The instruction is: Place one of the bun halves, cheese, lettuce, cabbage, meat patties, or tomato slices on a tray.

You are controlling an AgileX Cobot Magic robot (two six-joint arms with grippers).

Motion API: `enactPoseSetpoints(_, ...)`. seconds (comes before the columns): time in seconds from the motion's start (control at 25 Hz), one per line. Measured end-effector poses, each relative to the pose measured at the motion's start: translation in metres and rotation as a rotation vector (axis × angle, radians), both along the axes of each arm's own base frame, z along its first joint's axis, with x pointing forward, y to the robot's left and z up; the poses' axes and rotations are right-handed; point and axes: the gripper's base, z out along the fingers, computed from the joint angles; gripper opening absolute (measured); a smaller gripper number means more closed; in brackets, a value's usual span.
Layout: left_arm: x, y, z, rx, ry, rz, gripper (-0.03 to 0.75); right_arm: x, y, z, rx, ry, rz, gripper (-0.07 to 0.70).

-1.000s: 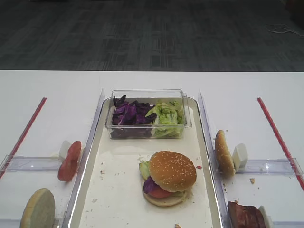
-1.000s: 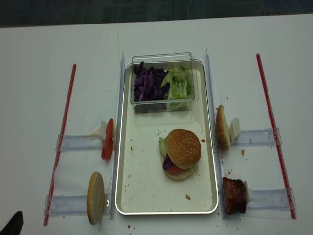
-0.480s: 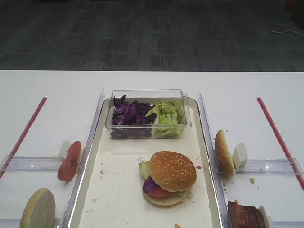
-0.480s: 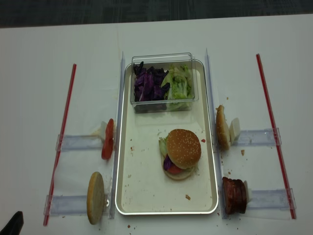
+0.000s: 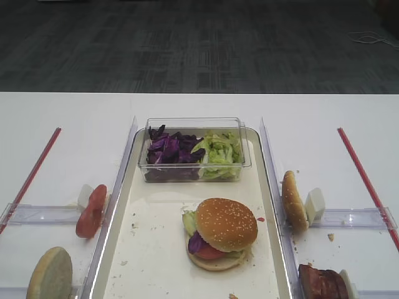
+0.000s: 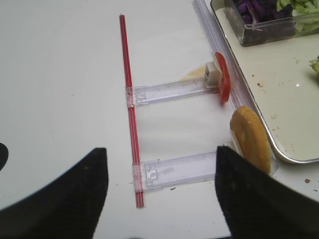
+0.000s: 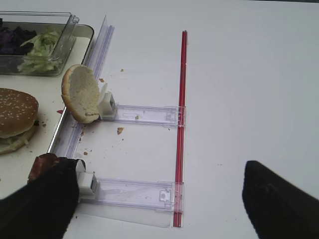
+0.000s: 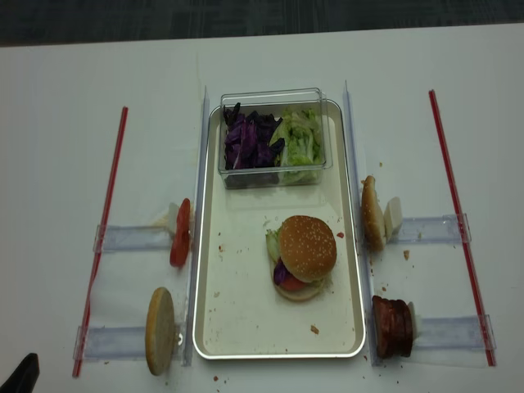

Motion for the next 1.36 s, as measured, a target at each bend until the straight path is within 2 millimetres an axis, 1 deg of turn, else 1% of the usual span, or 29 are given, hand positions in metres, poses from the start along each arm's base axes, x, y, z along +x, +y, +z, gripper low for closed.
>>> enactPoseSetpoints(1.36, 0.0, 0.0, 0.0, 0.0, 0.0, 0.0, 0.459, 0.0, 0.0, 0.0, 0.003, 0.0, -0.002, 0.689)
